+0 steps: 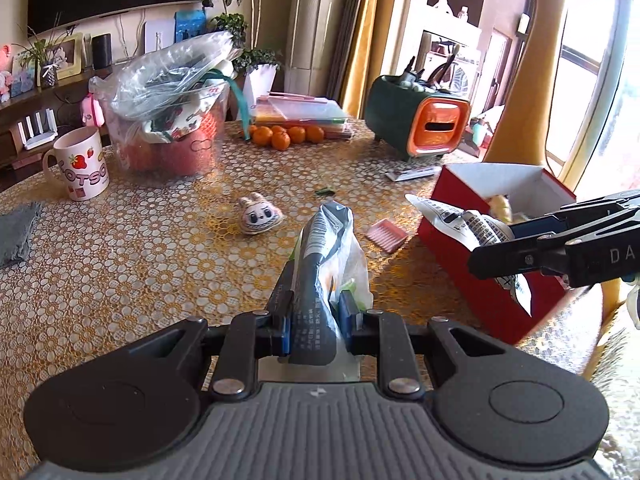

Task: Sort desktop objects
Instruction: 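Lift and carry the snack bag and sachet toward the red shoebox with both grippers, then lower the snack bag into the shoebox and open the left gripper while the right gripper releases the sachet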

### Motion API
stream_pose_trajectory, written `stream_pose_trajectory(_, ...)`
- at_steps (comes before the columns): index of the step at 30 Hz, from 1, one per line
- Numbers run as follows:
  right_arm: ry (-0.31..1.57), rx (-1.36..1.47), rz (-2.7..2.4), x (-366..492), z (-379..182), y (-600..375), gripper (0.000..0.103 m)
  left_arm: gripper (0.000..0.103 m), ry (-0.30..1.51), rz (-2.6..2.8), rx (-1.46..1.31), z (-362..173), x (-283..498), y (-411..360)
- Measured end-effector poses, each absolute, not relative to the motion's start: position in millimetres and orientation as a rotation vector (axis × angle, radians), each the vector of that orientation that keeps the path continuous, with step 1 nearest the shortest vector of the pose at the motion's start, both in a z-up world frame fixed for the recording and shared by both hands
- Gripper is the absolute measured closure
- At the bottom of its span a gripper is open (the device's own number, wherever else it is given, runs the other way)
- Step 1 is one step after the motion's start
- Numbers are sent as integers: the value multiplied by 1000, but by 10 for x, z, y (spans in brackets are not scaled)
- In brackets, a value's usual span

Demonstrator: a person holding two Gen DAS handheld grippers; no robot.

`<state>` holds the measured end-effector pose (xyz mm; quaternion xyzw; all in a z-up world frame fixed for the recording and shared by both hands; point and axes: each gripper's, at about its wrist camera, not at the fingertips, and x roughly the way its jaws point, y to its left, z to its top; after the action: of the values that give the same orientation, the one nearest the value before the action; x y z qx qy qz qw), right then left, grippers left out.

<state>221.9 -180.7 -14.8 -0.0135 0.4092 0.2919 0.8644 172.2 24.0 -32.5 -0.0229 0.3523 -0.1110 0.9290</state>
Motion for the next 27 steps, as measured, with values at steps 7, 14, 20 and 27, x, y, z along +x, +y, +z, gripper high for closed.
stream_pose_trajectory(7, 816, -11, 569, 2077, 25, -2203, 45, 82, 690, -276, -29, -72, 1564, -93)
stream_pose_trajectory(14, 784, -2, 508, 1976, 128, -2639, 45, 82, 663, -330, 3, 96, 1509, -513)
stream_pose_trajectory(20, 767, 9, 449, 1934, 147, -3003, 45, 82, 651, -376, 30, 173, 1540, -867)
stream_pose_trajectory(27, 754, 39, 382, 1963, 127, -3418, 45, 82, 633, -429, 69, 249, 1649, -1271)
